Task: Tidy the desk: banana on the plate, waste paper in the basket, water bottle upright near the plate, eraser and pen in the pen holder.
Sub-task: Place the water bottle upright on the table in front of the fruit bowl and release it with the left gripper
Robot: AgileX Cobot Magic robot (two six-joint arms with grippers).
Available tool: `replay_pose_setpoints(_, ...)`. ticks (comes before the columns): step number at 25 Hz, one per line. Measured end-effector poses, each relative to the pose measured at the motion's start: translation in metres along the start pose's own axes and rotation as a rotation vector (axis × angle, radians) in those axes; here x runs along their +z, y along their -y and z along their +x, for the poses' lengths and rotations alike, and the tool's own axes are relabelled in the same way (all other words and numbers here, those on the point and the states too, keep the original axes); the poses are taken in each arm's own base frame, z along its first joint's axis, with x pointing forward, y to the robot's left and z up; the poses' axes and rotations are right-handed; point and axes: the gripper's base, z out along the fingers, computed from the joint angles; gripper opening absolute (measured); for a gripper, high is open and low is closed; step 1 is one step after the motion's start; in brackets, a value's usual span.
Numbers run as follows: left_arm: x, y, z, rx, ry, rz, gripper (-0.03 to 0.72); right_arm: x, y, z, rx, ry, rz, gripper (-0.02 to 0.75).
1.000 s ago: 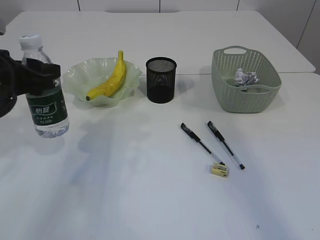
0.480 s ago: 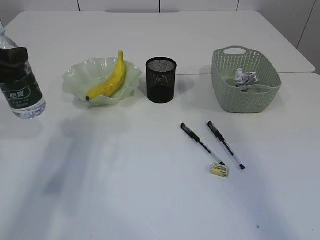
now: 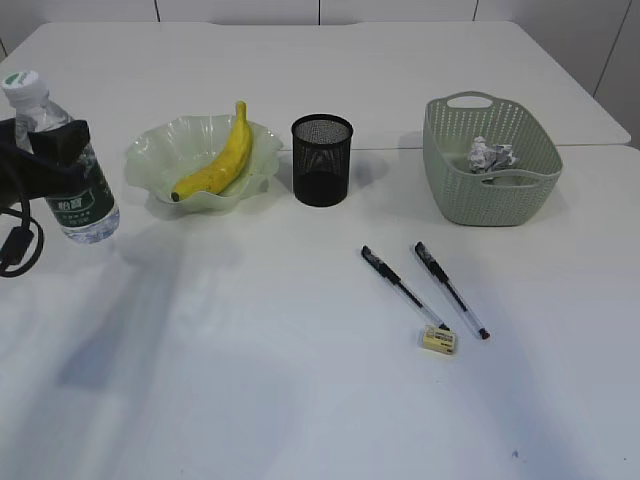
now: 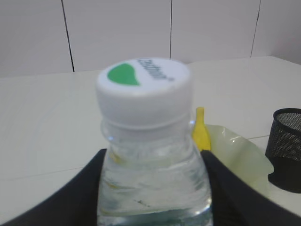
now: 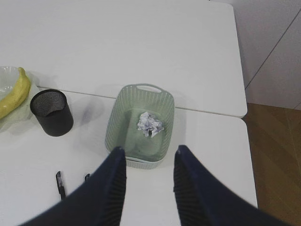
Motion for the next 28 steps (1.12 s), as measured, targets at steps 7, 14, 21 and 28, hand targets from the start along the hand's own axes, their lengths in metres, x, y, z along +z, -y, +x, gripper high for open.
replay_pose_setpoints(7, 0.005, -0.013, 0.035, 0.033, -0.085, -0.034, 0.373, 0.0, 0.0, 0.0, -0.024, 0.0, 0.0, 0.261)
replay_pose_setpoints(14, 0.006, -0.019, 0.051, 0.058, -0.132, -0.046, 0.373, 0.0, 0.0, 0.0, -0.03, 0.0, 0.0, 0.261)
replay_pose_setpoints(21, 0.006, -0.019, 0.054, 0.059, -0.137, -0.043, 0.373, 0.0, 0.0, 0.0, -0.031, 0.0, 0.0, 0.261)
replay_pose_setpoints(28, 0.006, -0.019, 0.053, 0.059, -0.136, -0.043, 0.373, 0.0, 0.0, 0.0, -0.031, 0.0, 0.0, 0.261)
